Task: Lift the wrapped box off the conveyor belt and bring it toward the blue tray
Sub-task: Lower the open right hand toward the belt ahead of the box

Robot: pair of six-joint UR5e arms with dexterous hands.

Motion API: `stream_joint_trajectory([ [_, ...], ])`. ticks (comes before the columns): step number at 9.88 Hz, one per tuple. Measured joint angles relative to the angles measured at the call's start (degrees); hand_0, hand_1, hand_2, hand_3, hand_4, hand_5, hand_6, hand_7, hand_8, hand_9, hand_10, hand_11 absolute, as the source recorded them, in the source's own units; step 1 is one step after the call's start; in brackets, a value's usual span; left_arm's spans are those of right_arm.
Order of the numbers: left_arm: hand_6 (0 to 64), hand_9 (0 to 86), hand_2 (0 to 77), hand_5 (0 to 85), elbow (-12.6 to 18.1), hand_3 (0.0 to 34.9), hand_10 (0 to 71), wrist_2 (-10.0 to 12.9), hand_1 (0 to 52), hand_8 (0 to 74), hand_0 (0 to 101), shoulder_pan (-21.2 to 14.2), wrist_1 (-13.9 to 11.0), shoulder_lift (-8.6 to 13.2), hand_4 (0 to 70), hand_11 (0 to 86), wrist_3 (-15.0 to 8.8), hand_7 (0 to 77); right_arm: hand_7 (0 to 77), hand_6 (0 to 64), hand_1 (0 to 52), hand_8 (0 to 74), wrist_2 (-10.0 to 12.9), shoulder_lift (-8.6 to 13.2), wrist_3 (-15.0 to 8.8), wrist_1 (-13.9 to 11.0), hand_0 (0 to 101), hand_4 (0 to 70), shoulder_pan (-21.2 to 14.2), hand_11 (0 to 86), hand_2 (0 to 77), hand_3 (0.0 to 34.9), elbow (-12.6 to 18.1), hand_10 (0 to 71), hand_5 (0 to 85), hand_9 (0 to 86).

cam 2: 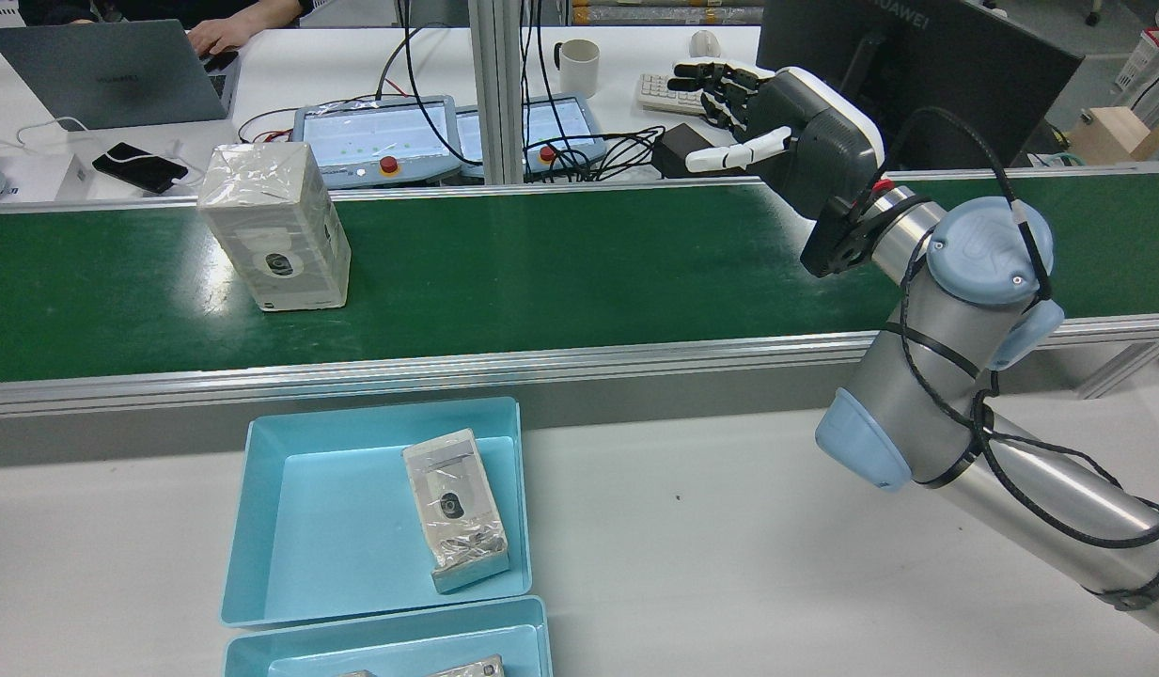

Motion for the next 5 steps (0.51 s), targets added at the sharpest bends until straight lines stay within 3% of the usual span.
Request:
stream_joint_trajectory([
  [2,0.0,0.5,1.1,0.5,0.0,0.0,0.5,0.0,0.0,0.5,0,0.0,0.0,0.0,0.0,0.5,0.0,0.5,23.5,10.9,17.5,1.1,0.07,0.07,1.23,1.95,51,20.7,-1.17,4.4,15.3,1.1,-0.17,2.2,21.8,3.8],
  [5,0.0,0.5,0.5,1.1,0.0,0.0,0.5,0.0,0.0,0.5,0,0.0,0.0,0.0,0.0,0.0,0.0,0.5,26.7,12.0,16.9,1.6,0.33,0.19,1.71,2.36,51,23.5,-2.81,9.3,14.7,1.2,-0.23,4.9,21.8,4.4],
])
